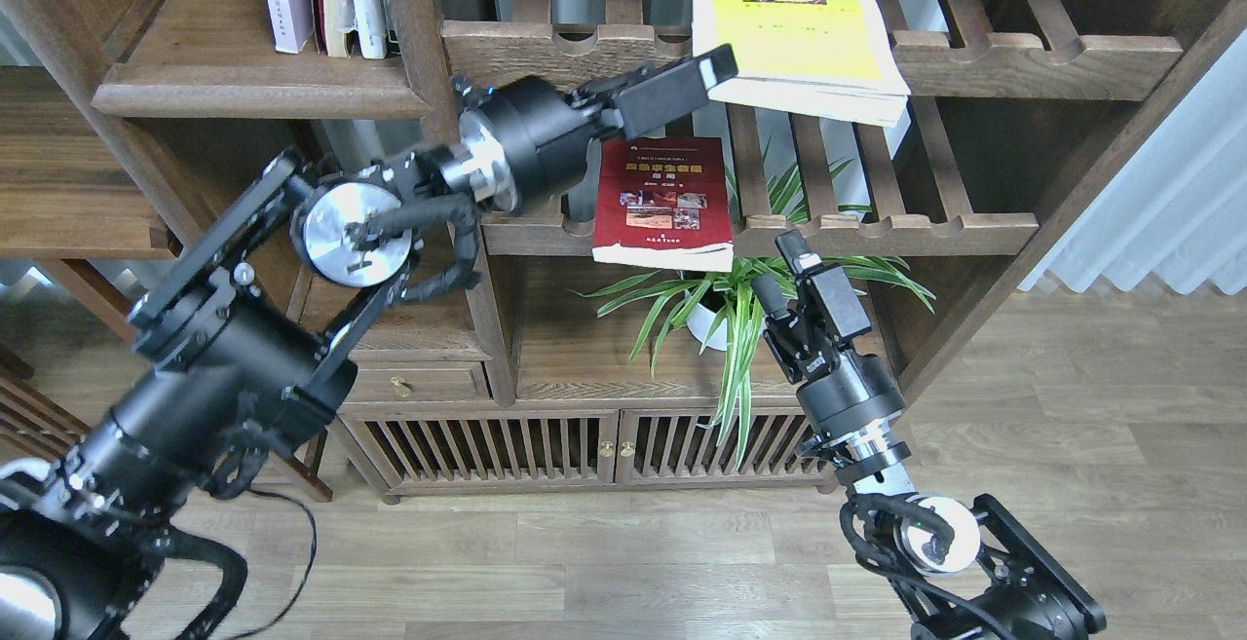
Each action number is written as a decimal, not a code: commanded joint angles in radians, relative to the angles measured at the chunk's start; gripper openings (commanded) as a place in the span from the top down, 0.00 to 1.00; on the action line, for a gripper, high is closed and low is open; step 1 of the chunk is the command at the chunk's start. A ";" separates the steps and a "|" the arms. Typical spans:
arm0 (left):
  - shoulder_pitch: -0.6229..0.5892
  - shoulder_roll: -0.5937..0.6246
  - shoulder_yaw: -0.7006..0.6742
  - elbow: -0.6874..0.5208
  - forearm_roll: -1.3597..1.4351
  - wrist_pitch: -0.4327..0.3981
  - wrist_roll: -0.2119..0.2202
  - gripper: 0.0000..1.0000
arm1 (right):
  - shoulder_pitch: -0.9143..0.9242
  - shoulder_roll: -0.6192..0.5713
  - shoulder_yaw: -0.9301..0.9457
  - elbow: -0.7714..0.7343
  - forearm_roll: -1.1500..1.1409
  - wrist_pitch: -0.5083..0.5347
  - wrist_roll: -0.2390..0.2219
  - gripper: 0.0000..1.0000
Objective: Organize books on shelf
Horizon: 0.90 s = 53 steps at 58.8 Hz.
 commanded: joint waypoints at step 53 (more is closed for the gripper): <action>0.325 0.000 -0.165 0.000 0.016 -0.267 -0.010 0.00 | 0.006 -0.003 0.000 -0.018 0.000 0.000 0.000 0.02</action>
